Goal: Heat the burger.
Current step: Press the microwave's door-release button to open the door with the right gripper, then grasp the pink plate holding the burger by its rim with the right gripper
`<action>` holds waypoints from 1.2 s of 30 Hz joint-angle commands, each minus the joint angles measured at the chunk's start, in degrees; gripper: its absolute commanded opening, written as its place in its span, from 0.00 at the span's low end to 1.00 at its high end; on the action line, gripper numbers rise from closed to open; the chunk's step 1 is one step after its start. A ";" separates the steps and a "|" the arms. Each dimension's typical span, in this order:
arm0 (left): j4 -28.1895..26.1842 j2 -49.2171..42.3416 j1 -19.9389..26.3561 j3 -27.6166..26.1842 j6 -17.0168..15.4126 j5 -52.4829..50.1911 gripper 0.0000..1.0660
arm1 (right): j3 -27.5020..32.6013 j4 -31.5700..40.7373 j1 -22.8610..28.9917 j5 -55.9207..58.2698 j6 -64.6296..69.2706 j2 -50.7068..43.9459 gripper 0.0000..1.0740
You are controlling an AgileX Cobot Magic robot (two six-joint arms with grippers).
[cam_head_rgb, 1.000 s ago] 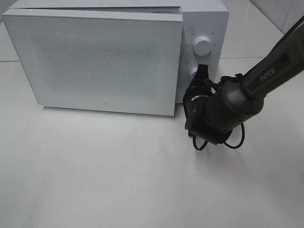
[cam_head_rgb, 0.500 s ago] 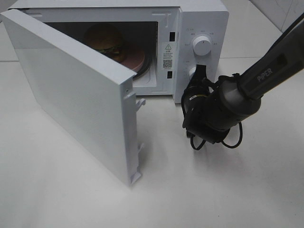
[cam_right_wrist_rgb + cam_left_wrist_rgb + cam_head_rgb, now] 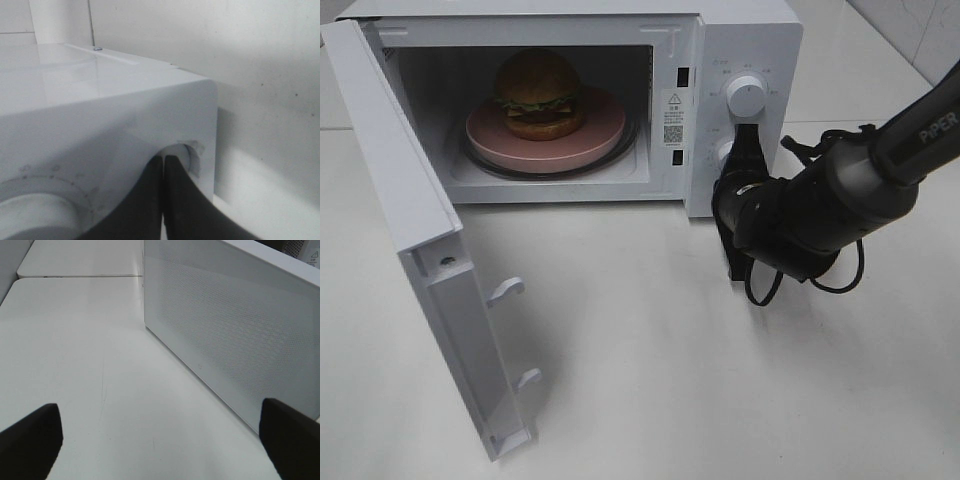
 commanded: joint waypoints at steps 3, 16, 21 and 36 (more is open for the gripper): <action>-0.23 -1.15 0.17 0.06 0.06 -0.17 0.94 | 1.60 -3.27 -0.34 2.58 -5.10 -4.18 0.00; -0.17 -1.15 0.17 0.06 0.06 -0.17 0.94 | 5.33 -3.38 -0.34 20.17 -27.90 -12.38 0.00; -0.17 -1.15 0.17 0.06 0.06 -0.17 0.94 | 5.33 -3.44 -0.34 28.42 -42.74 -15.53 0.00; -0.23 -1.15 0.17 0.06 0.06 -0.17 0.94 | 5.21 -18.22 -0.46 51.28 -69.56 -22.35 0.00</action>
